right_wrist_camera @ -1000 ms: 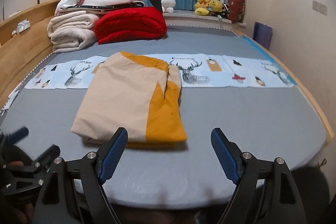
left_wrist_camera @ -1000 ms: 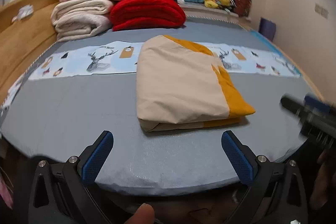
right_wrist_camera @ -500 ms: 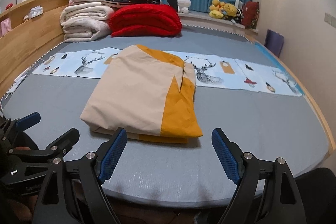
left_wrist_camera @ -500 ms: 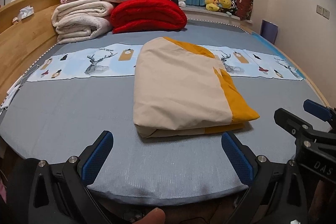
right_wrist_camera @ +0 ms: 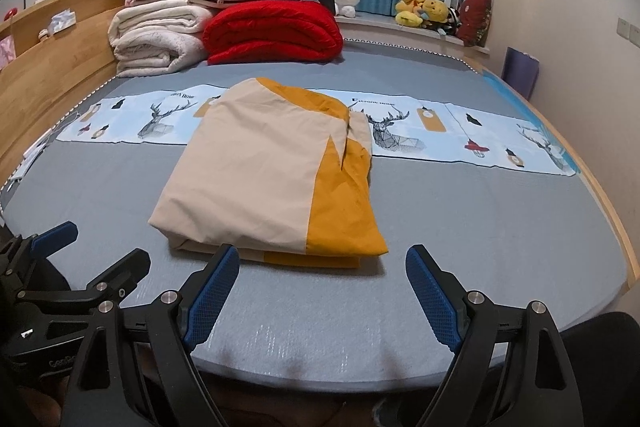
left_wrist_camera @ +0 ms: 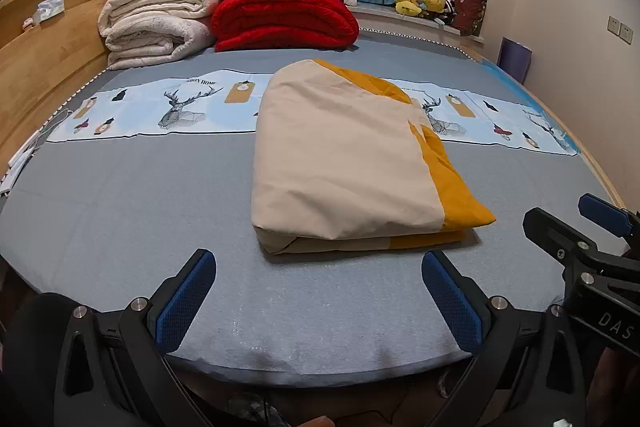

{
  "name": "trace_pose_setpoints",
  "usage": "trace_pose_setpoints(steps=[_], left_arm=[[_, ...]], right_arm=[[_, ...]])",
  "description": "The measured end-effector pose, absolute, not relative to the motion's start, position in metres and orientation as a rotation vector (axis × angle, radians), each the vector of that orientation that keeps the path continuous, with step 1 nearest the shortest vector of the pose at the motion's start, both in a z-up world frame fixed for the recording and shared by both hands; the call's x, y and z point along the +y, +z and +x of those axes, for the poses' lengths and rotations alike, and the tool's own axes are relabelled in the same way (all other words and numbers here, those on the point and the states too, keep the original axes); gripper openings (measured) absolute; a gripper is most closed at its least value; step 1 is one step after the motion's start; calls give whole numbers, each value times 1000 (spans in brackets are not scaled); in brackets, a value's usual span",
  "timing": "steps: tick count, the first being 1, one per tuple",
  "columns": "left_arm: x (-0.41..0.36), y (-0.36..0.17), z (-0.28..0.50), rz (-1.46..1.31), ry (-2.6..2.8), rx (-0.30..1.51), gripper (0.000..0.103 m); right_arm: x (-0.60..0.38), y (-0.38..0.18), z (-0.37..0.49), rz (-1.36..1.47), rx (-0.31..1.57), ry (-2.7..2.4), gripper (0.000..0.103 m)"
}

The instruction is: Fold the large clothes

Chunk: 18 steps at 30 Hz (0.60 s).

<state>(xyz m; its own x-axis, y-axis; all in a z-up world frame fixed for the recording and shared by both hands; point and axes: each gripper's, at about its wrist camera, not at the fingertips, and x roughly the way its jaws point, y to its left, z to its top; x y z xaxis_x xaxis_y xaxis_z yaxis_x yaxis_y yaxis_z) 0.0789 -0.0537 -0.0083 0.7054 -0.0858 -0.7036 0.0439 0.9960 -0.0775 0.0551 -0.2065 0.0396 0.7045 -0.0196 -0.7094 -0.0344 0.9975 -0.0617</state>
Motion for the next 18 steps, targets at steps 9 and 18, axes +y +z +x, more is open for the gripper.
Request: trace_pose_setpoints(steps=[9,18], left_arm=[[-55,-11,80,-57,-78,787,103],[-55,-11,80,-58,-81,789,103]], right_arm=[[-208,38,55,-70,797,8,86],[-209,38,55,-70,797,8,86]])
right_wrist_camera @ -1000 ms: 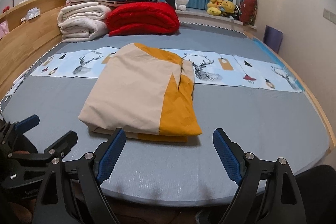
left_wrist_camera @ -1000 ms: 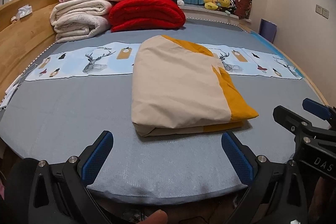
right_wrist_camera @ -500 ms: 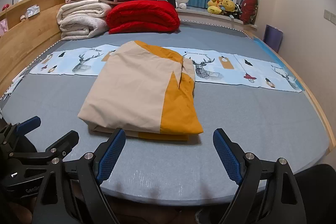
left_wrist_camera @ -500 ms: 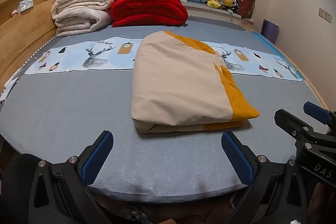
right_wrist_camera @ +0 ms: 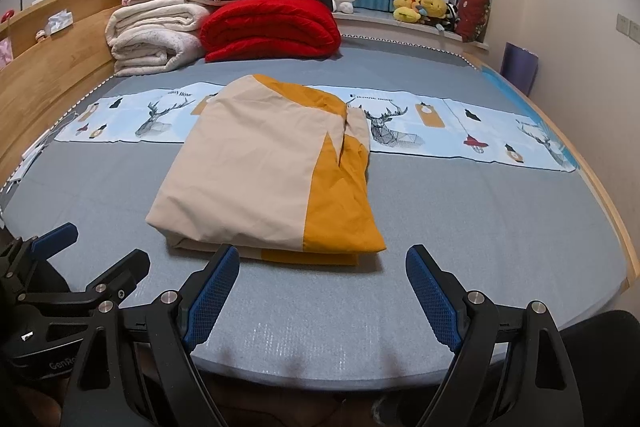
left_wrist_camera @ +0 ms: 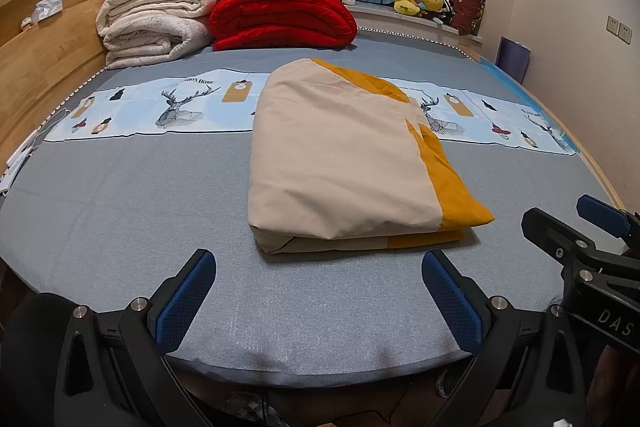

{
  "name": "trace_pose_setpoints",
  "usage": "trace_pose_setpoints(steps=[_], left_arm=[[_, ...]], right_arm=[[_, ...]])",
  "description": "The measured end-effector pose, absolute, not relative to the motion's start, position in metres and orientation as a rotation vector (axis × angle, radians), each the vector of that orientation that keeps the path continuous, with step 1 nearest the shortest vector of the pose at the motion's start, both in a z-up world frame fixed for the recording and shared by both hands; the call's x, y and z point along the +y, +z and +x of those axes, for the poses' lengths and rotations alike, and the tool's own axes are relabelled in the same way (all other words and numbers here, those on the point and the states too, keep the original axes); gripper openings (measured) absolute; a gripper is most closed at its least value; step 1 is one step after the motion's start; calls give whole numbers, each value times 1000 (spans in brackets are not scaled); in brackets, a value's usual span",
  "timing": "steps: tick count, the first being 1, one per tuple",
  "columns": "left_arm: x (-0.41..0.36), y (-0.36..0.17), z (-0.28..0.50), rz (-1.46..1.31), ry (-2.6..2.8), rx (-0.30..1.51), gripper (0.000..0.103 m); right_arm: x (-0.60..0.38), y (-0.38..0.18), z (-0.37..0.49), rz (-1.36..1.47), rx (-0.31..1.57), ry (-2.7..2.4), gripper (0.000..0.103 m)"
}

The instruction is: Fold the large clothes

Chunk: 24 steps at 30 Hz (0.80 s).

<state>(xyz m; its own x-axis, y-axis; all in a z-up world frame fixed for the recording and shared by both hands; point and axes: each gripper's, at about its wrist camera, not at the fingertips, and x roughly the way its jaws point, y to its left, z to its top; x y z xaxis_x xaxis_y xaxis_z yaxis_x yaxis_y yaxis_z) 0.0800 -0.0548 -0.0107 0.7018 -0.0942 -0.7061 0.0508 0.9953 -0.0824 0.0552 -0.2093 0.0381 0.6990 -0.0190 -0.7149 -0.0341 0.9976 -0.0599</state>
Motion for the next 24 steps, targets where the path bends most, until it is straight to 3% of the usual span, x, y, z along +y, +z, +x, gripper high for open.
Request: trace_pose_setpoints(steps=[24], left_arm=[[-56,-11,81,-61,-82,791,103]], right_arm=[[-212,39,54,-71,800,10,86]])
